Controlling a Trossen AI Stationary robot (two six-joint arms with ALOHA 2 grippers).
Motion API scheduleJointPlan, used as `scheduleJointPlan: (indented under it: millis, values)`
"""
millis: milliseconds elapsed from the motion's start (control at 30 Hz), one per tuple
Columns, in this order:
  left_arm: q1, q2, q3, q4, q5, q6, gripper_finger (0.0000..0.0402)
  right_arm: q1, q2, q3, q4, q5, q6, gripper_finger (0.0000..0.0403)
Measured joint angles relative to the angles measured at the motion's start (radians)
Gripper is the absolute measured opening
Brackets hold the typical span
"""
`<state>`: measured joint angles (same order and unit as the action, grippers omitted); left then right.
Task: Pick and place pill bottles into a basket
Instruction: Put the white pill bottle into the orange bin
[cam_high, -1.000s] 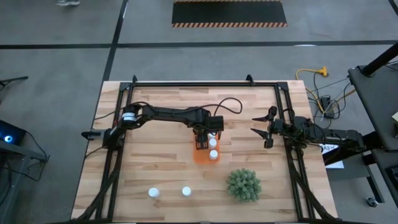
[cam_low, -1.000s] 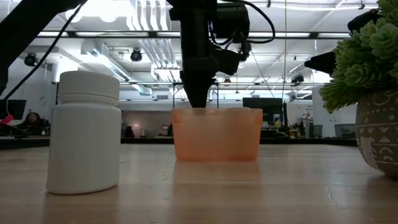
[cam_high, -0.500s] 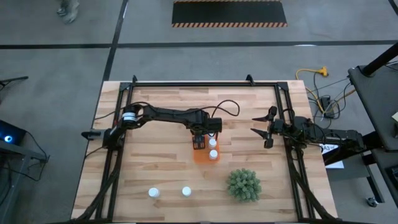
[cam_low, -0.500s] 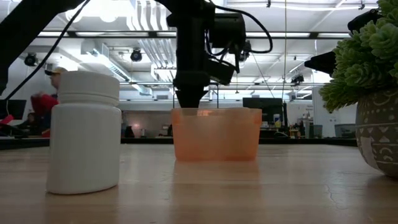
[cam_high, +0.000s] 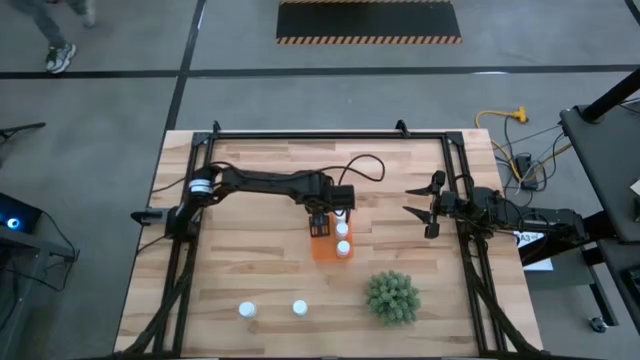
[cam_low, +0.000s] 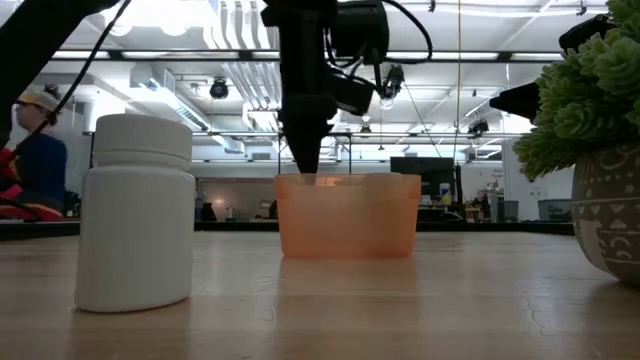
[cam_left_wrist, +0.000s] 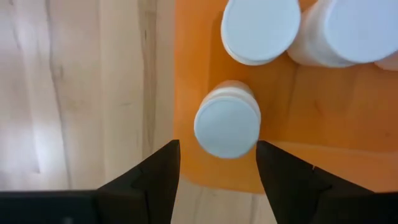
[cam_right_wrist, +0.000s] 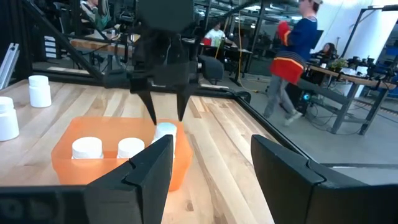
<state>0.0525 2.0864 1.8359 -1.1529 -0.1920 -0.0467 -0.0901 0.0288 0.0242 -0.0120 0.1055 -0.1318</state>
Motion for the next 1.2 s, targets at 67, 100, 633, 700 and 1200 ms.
scheduleJointPlan:
  millis: [67,100,633,700,1200]
  values:
    - [-0.001,-0.016,0.000,0.000,0.000,-0.002,0.0194,0.000,0.000,0.000,0.000,0.000,-0.002,0.0206]
    - [-0.002,-0.026,0.000,0.001,0.000,-0.007,0.0194,0.000,0.000,0.000,0.000,0.000,-0.002,0.0206]
    - [-0.143,-0.133,-0.004,0.016,0.002,-0.095,0.0194,0.000,0.000,0.000,0.000,0.000,0.000,0.0206]
    - [-0.179,-0.142,-0.005,0.020,0.003,-0.108,0.0194,0.000,0.000,0.000,0.000,0.000,-0.002,0.0206]
    - [-0.416,-0.152,-0.006,0.009,0.003,-0.157,0.0194,0.000,0.000,0.000,0.000,0.000,0.000,0.0206]
